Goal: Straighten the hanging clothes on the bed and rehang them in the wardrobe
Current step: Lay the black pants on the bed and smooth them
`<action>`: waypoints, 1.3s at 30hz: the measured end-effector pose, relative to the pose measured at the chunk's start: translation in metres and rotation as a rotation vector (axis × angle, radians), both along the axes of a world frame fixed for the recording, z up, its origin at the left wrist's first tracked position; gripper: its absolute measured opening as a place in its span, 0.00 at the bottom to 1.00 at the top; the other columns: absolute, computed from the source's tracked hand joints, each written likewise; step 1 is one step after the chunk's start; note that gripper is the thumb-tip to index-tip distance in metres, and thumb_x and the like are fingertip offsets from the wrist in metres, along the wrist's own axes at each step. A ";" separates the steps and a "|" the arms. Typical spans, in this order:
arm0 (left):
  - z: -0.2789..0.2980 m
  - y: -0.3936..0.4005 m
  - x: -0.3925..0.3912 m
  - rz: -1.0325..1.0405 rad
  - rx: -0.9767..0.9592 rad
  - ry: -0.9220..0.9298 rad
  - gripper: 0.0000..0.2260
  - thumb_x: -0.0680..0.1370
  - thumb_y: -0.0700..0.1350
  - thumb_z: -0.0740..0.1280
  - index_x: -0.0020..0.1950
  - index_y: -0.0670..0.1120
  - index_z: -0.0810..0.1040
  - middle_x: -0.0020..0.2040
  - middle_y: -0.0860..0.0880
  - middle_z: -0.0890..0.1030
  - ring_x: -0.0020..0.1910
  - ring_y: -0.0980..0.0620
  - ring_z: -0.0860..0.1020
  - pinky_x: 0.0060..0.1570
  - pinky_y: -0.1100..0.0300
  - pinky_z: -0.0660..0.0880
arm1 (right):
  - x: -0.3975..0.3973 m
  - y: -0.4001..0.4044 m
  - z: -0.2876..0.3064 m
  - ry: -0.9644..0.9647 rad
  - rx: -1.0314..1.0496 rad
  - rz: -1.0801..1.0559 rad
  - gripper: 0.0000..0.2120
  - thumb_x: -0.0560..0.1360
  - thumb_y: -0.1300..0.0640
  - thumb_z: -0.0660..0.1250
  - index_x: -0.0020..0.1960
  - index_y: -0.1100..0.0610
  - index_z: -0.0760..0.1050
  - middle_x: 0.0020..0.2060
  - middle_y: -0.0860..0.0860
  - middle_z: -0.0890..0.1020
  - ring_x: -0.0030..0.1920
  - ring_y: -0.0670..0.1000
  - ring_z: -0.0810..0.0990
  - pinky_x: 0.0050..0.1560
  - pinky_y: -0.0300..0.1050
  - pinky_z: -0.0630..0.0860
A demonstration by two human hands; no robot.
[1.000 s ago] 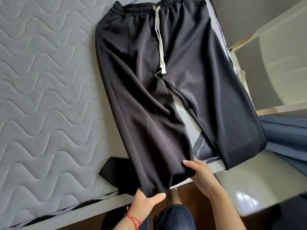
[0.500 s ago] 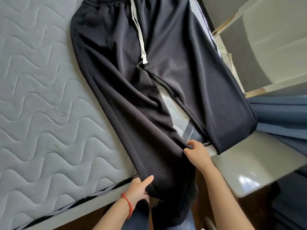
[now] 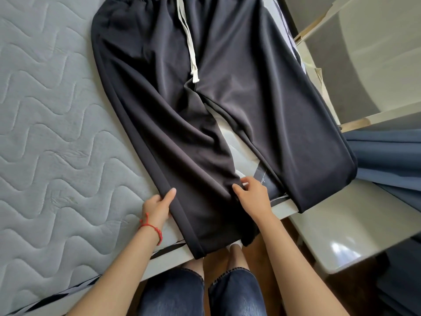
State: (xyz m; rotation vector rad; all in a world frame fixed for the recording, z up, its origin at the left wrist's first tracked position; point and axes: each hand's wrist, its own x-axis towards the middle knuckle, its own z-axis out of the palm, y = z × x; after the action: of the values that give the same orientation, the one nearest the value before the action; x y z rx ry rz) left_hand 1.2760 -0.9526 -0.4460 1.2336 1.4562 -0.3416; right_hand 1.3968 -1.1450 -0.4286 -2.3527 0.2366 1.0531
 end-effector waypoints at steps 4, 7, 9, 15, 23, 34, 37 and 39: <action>0.004 0.006 0.007 0.046 0.145 0.023 0.12 0.74 0.48 0.68 0.33 0.44 0.74 0.36 0.42 0.76 0.40 0.45 0.74 0.50 0.48 0.74 | 0.018 0.009 -0.004 -0.005 0.034 0.019 0.09 0.73 0.55 0.66 0.52 0.56 0.79 0.47 0.55 0.82 0.51 0.56 0.78 0.49 0.44 0.70; 0.018 0.006 -0.020 -0.027 0.348 0.128 0.16 0.75 0.49 0.66 0.32 0.40 0.72 0.30 0.44 0.74 0.37 0.43 0.72 0.43 0.53 0.66 | 0.035 -0.006 -0.005 0.043 0.091 -0.017 0.03 0.72 0.58 0.68 0.43 0.58 0.78 0.37 0.53 0.81 0.39 0.51 0.76 0.39 0.42 0.69; 0.020 0.005 -0.034 -0.089 0.368 0.155 0.17 0.76 0.46 0.65 0.34 0.35 0.71 0.32 0.38 0.74 0.39 0.38 0.74 0.43 0.51 0.68 | 0.037 -0.013 -0.005 0.166 0.092 0.061 0.05 0.73 0.59 0.67 0.40 0.60 0.75 0.34 0.54 0.78 0.33 0.50 0.74 0.37 0.43 0.72; 0.018 0.009 -0.017 -0.038 0.475 0.169 0.13 0.75 0.42 0.67 0.54 0.34 0.76 0.52 0.35 0.81 0.54 0.37 0.77 0.53 0.52 0.70 | 0.042 -0.009 -0.001 0.094 -0.119 0.218 0.10 0.71 0.49 0.67 0.47 0.54 0.78 0.46 0.54 0.82 0.50 0.56 0.79 0.53 0.48 0.75; 0.005 0.056 0.046 -0.061 0.609 0.172 0.19 0.78 0.46 0.63 0.50 0.28 0.75 0.54 0.28 0.77 0.54 0.31 0.74 0.52 0.47 0.69 | 0.048 0.057 -0.008 -0.120 0.083 -0.067 0.12 0.77 0.54 0.60 0.42 0.60 0.74 0.43 0.59 0.79 0.47 0.57 0.75 0.41 0.42 0.62; 0.022 0.049 0.067 -0.378 1.039 -0.007 0.21 0.69 0.37 0.66 0.62 0.40 0.72 0.65 0.36 0.70 0.63 0.35 0.68 0.61 0.46 0.65 | 0.094 0.067 0.009 -0.658 -0.253 0.324 0.11 0.73 0.58 0.63 0.54 0.60 0.71 0.51 0.59 0.75 0.52 0.61 0.73 0.45 0.50 0.65; 0.022 0.020 0.104 -0.753 1.122 -0.303 0.19 0.69 0.38 0.66 0.60 0.40 0.76 0.63 0.38 0.74 0.63 0.37 0.72 0.60 0.47 0.68 | 0.112 0.071 -0.004 -0.683 -0.209 0.506 0.19 0.72 0.55 0.66 0.62 0.58 0.68 0.54 0.58 0.72 0.53 0.60 0.71 0.49 0.51 0.67; 0.019 0.008 0.132 -0.886 1.039 -0.349 0.18 0.72 0.40 0.65 0.62 0.42 0.75 0.65 0.42 0.74 0.66 0.41 0.71 0.60 0.47 0.68 | 0.121 0.072 -0.014 -0.661 -0.211 0.631 0.19 0.74 0.58 0.62 0.64 0.57 0.67 0.52 0.58 0.72 0.51 0.61 0.72 0.44 0.50 0.66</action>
State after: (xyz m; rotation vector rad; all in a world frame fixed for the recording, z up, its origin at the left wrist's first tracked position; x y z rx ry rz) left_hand 1.4085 -0.9444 -0.4273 2.6138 0.6551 0.1071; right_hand 1.5175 -1.0730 -0.4426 -2.8968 -0.7085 0.4375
